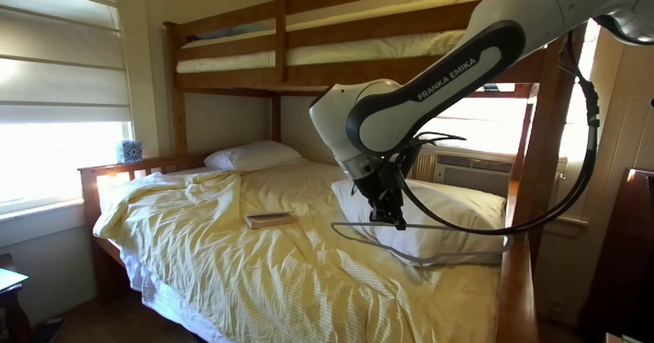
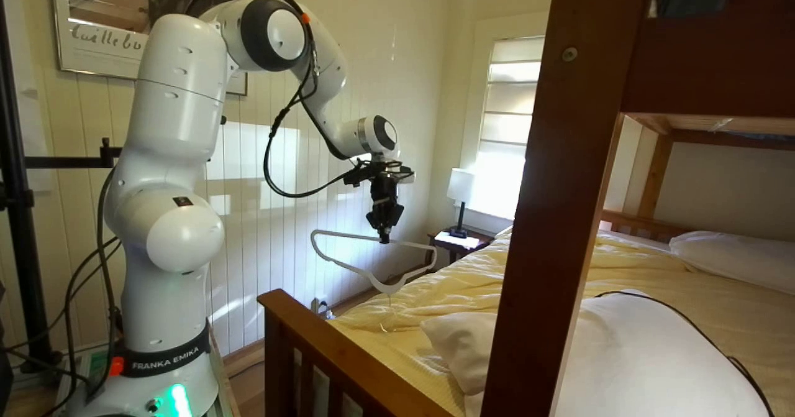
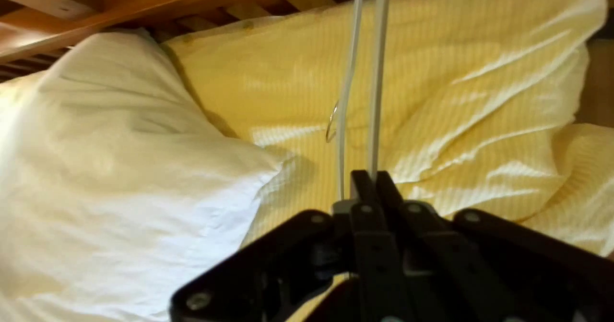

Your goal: Hang the coat hanger on the hook

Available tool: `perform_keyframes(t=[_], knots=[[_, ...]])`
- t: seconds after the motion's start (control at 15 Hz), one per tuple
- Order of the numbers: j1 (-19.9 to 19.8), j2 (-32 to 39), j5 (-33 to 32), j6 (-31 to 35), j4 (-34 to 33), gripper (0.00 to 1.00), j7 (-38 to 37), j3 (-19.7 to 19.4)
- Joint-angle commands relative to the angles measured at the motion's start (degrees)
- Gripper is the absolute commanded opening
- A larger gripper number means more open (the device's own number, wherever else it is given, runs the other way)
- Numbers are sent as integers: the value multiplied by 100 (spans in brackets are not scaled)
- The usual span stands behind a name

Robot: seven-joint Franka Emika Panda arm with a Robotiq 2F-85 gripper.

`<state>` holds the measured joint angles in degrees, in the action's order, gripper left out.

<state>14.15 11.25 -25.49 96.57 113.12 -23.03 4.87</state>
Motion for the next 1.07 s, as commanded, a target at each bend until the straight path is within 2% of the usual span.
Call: perform_keyframes(t=[0.0,0.67,1.0], knots=[[-18,-178,-1054,-493,166,1,-46,-2],[-207,-120,-3919,-1425,233,1,-852,-15],[-511,-142,-5053,-2135,603,1,-1277,-197]])
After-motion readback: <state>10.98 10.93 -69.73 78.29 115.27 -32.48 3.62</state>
